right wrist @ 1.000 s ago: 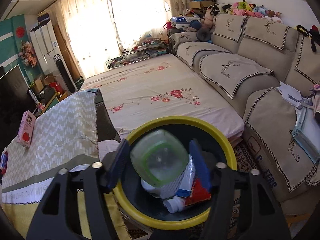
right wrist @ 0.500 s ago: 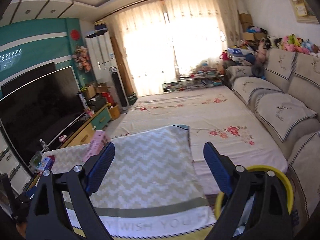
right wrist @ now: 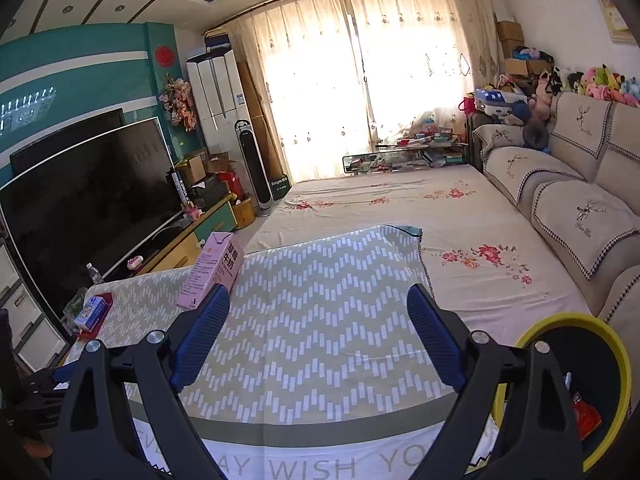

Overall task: Collect trash
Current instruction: 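Reach the left gripper to the pink drink carton and grasp it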

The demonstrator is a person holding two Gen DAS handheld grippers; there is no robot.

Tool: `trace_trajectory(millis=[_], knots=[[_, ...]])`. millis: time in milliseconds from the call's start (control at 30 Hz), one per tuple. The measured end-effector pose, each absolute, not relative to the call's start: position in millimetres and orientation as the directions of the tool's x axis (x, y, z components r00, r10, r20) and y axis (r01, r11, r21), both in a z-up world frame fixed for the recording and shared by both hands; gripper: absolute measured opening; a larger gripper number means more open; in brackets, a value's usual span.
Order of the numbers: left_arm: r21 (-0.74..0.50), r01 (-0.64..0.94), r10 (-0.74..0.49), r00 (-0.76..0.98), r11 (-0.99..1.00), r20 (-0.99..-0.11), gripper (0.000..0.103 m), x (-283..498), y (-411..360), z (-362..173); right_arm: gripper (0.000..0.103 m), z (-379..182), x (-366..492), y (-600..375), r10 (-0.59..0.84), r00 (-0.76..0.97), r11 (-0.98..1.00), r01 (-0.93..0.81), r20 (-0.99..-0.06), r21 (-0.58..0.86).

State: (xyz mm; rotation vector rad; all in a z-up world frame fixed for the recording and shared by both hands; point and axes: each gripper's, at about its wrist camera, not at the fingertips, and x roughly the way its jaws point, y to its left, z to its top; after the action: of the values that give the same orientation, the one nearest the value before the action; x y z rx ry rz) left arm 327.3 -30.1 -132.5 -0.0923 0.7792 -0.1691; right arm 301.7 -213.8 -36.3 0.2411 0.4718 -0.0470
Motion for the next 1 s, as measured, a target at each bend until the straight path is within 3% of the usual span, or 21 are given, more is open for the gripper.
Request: trace_trajectory(millis=[233, 767, 967, 1000], knots=[[-0.021, 0.183, -0.143, 0.69, 0.983, -0.71, 0.092, 392.3, -94.3, -128.3, 0.09, -29.4, 288.8, -220.7, -0.006, 0.921, 0.958, 0.117, -0.389, 0.263], [0.054, 0.172, -0.078, 0.679, 0.984, -0.73, 0.091, 469.4, -162.2, -148.7, 0.091, -37.9, 293.9, -224.7, 0.003, 0.91, 0.947, 0.131, -0.414, 0.295], [0.05, 0.157, -0.072, 0.684, 0.986, -0.726, 0.076, 488.7, -164.4, -150.3, 0.091, -38.7, 294.4, -225.0, 0.004, 0.911, 0.947, 0.13, -0.413, 0.295], [0.043, 0.158, -0.078, 0.681, 0.986, -0.728, 0.069, 491.0, -164.1, -150.5, 0.091, -38.7, 294.4, -225.0, 0.003, 0.911, 0.947, 0.13, -0.413, 0.294]])
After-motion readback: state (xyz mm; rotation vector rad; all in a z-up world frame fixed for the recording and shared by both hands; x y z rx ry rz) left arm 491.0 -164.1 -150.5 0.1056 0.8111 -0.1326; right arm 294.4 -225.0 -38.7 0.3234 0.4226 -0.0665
